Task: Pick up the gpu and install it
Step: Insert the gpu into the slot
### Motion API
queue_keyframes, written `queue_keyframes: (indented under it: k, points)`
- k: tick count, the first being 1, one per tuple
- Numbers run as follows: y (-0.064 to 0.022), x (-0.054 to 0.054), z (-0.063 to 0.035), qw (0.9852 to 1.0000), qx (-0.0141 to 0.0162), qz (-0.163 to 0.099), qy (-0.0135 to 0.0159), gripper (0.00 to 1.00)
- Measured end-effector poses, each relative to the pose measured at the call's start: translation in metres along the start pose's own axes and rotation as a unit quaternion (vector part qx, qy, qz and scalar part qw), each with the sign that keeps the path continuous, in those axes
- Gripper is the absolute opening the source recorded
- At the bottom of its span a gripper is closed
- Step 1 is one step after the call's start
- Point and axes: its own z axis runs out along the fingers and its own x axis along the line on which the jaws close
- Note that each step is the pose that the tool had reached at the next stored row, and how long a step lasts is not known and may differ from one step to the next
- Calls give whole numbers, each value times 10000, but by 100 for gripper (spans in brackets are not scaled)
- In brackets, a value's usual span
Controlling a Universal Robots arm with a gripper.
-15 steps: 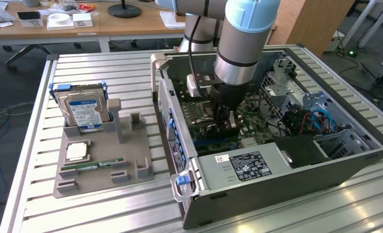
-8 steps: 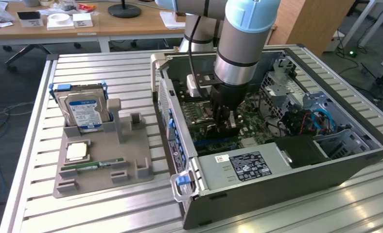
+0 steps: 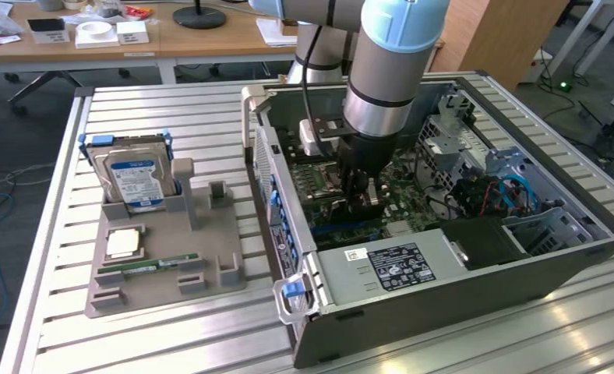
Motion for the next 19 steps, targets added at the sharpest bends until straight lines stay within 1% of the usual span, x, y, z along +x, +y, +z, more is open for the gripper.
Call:
queue_keyframes:
  k: [2,4,5,12,19]
  points:
    - [0,0,0,10000,-1,-5,-4,27]
    - [-1,-2,-2,10000,3,-7,-34,27]
    - [-1,-2,-8,10000,2,-7,-37,27]
    - [0,0,-16,10000,-1,-6,-32,27]
    - [14,2,17,10000,-2,-7,-29,27]
